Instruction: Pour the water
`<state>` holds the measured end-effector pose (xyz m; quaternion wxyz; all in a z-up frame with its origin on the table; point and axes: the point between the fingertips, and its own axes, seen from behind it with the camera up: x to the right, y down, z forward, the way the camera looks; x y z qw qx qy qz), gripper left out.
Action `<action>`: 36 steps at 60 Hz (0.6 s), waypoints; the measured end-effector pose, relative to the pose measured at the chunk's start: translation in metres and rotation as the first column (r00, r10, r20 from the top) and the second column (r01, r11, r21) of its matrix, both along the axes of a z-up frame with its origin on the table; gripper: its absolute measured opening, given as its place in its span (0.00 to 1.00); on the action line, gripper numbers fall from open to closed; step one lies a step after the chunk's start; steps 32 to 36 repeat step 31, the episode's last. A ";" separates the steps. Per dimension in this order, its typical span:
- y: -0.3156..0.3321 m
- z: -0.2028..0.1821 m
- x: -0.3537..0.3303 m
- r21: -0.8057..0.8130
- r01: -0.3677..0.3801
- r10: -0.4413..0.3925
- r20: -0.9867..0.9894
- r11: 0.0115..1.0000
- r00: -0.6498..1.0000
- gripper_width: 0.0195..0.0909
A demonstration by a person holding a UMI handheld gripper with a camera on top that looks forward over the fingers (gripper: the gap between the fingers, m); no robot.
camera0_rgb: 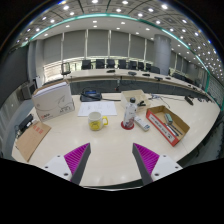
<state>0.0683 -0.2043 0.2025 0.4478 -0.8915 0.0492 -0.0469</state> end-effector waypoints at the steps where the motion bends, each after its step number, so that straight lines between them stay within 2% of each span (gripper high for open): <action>1: -0.008 0.001 0.000 0.003 0.002 -0.002 0.001 1.000 1.000 0.94; 15: -0.062 0.027 -0.027 0.018 0.009 -0.009 0.013 1.000 1.000 0.93; 36: -0.084 0.027 -0.035 0.002 -0.004 0.004 0.050 1.000 0.999 0.93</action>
